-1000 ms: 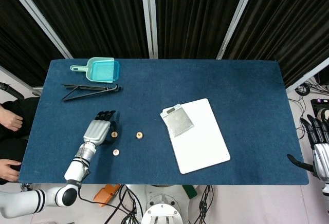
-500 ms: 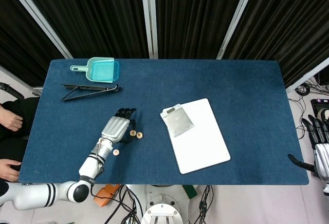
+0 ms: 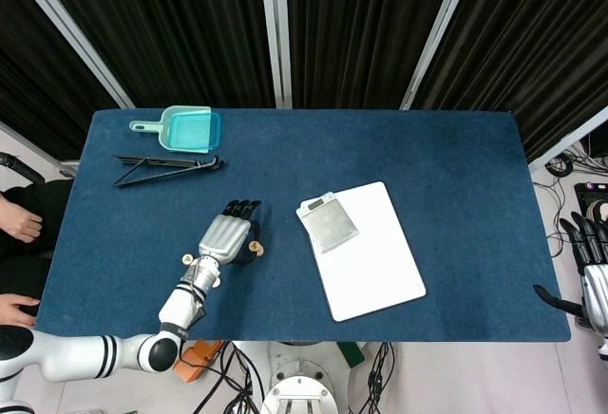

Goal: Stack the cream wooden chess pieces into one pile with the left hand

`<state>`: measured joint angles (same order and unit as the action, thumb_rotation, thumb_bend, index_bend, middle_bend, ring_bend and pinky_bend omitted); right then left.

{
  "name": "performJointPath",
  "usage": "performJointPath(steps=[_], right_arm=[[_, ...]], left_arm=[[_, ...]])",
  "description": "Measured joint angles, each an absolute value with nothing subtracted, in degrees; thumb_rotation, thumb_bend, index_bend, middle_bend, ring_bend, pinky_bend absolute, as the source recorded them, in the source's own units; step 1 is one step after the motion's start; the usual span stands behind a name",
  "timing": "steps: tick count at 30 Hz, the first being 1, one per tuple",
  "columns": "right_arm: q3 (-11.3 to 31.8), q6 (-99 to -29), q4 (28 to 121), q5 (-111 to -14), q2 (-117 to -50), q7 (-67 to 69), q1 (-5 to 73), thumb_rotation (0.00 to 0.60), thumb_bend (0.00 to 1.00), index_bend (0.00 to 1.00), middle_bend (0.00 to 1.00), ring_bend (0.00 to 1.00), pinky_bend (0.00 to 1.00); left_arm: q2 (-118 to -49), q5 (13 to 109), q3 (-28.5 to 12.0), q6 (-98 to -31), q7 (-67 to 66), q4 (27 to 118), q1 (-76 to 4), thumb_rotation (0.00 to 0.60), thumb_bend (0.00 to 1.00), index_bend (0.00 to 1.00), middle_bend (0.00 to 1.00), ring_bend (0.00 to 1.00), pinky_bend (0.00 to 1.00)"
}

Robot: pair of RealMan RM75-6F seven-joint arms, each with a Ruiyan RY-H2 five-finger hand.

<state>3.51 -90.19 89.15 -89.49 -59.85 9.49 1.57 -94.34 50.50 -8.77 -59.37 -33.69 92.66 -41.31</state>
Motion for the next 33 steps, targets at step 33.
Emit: performJointPath(steps=[33], right_arm=[[3.5, -89.8, 89.0, -89.2, -59.8, 9.5, 1.6, 0.600, 0.19, 0.00, 0.04, 0.00, 0.05]], left_arm=[[-95.3, 49.4, -7.5, -60.2, -33.8, 92.1, -42.6, 0.600, 0.29, 0.47, 0.03, 0.00, 0.00]])
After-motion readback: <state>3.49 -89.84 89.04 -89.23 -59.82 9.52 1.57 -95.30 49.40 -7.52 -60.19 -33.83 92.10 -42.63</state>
